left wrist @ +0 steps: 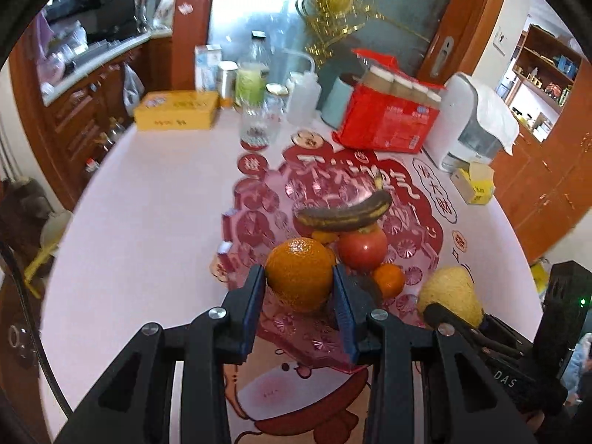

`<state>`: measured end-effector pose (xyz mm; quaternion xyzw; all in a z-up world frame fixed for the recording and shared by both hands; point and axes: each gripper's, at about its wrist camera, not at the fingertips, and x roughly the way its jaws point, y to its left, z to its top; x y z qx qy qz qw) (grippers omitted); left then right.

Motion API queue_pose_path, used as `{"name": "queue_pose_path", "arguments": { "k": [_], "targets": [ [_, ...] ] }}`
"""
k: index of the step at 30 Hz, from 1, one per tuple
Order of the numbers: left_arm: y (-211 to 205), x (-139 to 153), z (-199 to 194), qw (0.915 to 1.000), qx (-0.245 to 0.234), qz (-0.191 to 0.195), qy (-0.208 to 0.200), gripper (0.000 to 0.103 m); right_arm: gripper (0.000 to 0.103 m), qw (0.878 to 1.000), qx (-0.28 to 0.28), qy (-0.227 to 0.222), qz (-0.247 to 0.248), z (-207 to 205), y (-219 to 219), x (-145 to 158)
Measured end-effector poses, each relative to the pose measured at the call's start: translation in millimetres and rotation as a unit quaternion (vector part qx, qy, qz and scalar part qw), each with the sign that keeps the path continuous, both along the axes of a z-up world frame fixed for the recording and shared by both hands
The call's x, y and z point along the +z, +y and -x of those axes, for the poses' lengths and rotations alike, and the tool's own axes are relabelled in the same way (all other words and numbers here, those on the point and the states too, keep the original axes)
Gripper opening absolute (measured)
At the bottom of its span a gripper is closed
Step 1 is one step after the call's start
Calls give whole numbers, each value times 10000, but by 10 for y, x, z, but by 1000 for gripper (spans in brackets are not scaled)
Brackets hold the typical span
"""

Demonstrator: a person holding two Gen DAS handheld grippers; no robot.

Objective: Organize fruits
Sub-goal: 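Release the mandarin with the left tool while the right tool drops the pear into the bowl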

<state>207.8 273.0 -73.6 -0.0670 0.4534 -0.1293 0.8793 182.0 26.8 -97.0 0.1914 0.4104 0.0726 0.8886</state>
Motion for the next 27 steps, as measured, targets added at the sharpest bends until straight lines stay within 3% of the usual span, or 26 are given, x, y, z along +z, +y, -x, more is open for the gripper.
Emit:
{"name": "queue_pose_path", "arguments": {
  "k": [8,13,17,27],
  "targets": [
    [-68,-377,-220,9987,-99,138,476,35,69,9988,47,416,261,-195,141,-127],
    [-66,-459,-257,9984,-138,114,538,37,70,9981,45,543,303,-247,157,-196],
    [-72,-365,-203,9989,-194,215,364,60,70,9971,62,630,416,-266,202,-198],
    [-33,-97,218,9997,5,196,118,76,76,9995,-82,286,111,-74,88,-31]
  ]
}}
